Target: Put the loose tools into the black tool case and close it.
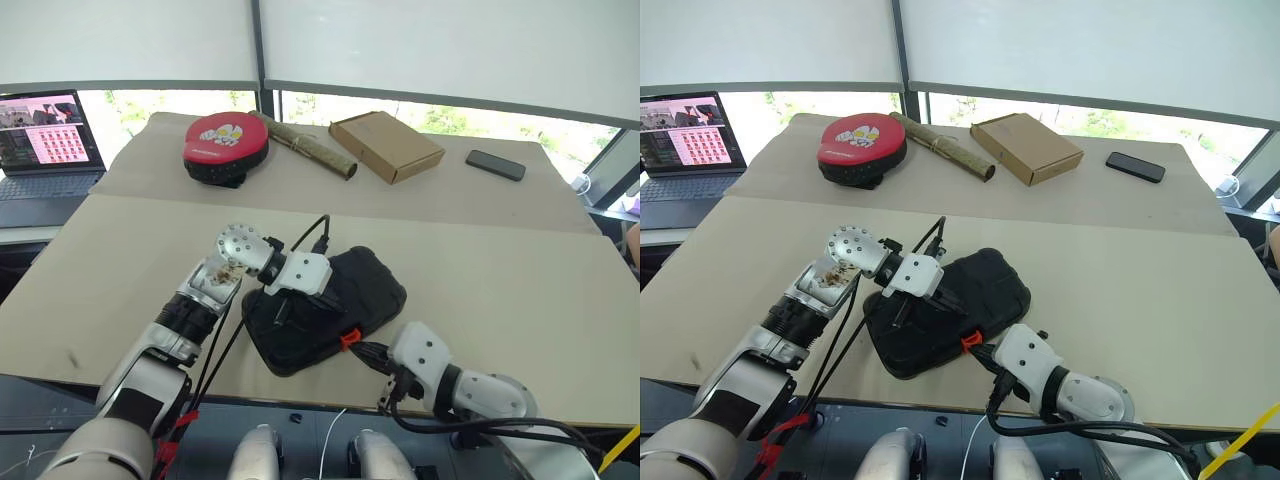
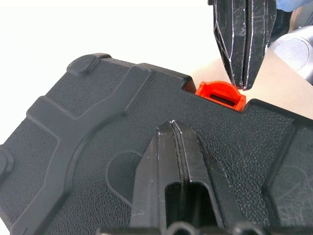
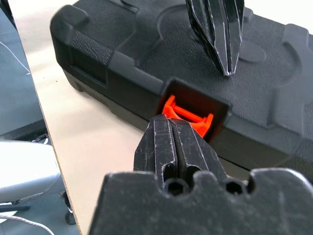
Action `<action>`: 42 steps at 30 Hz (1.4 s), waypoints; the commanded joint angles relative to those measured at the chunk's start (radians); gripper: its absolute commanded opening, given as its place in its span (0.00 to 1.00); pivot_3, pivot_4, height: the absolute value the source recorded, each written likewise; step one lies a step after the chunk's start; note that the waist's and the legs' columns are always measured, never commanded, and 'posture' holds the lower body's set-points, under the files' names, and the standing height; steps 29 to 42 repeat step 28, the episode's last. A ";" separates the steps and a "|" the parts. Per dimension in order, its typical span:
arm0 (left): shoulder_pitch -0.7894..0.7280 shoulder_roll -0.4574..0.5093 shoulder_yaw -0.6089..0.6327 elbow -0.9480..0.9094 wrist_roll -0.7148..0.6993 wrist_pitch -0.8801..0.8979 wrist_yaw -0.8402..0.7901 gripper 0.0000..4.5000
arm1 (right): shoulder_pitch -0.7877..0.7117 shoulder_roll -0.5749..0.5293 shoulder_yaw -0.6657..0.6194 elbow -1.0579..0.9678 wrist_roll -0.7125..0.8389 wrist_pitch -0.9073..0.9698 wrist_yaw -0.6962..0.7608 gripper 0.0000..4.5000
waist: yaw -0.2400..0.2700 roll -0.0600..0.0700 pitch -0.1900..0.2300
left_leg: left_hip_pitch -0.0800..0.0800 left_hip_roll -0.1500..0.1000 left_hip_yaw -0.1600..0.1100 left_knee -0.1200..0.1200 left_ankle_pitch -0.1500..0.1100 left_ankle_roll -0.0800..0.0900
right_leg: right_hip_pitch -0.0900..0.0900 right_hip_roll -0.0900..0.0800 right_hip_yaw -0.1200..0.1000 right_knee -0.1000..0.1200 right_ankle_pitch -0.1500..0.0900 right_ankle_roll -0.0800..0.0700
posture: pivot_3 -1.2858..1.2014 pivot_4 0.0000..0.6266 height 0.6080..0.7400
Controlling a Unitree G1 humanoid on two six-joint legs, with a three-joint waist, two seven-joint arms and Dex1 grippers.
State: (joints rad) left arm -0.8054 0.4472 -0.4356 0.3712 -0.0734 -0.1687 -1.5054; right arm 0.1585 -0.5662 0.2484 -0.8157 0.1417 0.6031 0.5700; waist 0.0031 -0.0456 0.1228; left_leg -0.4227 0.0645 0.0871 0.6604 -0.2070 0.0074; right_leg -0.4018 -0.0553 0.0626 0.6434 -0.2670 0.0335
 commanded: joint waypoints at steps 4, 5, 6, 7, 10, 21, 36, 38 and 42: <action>0.040 0.009 -0.067 0.056 0.078 0.006 -0.014 0.00 | -0.028 -0.038 -0.071 -0.041 0.034 0.013 0.025 0.01 | 0.000 0.000 0.000 | 0.000 0.000 0.000 0.000 0.000 0.000 | 0.000 0.000 0.000 0.000 0.000 0.000 | 0.52 0.24 1.00; 0.039 0.013 -0.061 0.059 0.076 0.009 -0.012 0.00 | -0.020 -0.051 -0.116 -0.057 0.067 0.028 0.043 0.01 | 0.002 0.000 0.000 | 0.000 0.000 0.000 0.000 0.000 0.000 | 0.000 0.000 0.000 0.000 0.000 0.000 | 0.52 0.24 1.00; 0.038 0.022 -0.049 0.060 0.068 0.031 -0.012 0.00 | -0.009 -0.069 -0.186 -0.072 0.124 0.050 0.074 0.01 | 0.003 0.000 0.000 | 0.000 0.000 0.000 0.000 0.000 0.000 | 0.000 0.000 0.000 0.000 0.000 0.000 | 0.52 0.24 1.00; 0.037 0.031 -0.037 0.059 0.058 0.055 -0.012 0.00 | 0.002 -0.090 -0.253 -0.079 0.175 0.062 0.108 0.07 | 0.004 0.000 0.000 | 0.000 0.000 0.000 0.000 0.000 0.000 | 0.000 0.000 0.000 0.000 0.000 0.000 | 0.52 0.24 1.00; 0.040 0.057 0.011 0.041 0.019 0.129 -0.007 0.16 | 0.019 -0.163 -0.421 -0.059 0.302 0.083 0.212 0.25 | 0.002 0.000 0.000 | 0.001 0.000 0.000 0.000 0.000 0.000 | 0.001 0.000 0.000 0.000 0.000 0.000 | 0.52 0.24 1.00; 0.306 0.550 0.425 -0.351 -0.354 0.740 -0.065 0.99 | 0.001 -0.450 -0.835 0.255 0.688 0.164 0.633 1.00 | -0.043 0.003 0.007 | 0.005 0.003 -0.005 -0.009 0.000 0.000 | -0.002 0.004 0.003 0.003 -0.002 -0.003 | 0.52 0.24 1.00; 0.660 0.634 0.700 -0.545 -0.445 0.805 0.010 0.99 | -0.051 -0.463 -0.754 0.349 0.655 0.105 0.679 1.00 | -0.015 0.005 0.014 | 0.004 0.000 -0.003 -0.010 0.000 0.000 | -0.003 -0.004 0.002 0.001 -0.005 0.001 | 0.52 0.24 1.00; 0.660 0.634 0.700 -0.545 -0.445 0.805 0.010 0.99 | -0.051 -0.463 -0.754 0.349 0.655 0.105 0.679 1.00 | -0.015 0.005 0.014 | 0.004 0.000 -0.003 -0.010 0.000 0.000 | -0.003 -0.004 0.002 0.001 -0.005 0.001 | 0.52 0.24 1.00; 0.660 0.634 0.700 -0.545 -0.445 0.805 0.010 0.99 | -0.051 -0.463 -0.754 0.349 0.655 0.105 0.679 1.00 | -0.015 0.005 0.014 | 0.004 0.000 -0.003 -0.010 0.000 0.000 | -0.003 -0.004 0.002 0.001 -0.005 0.001 | 0.52 0.24 1.00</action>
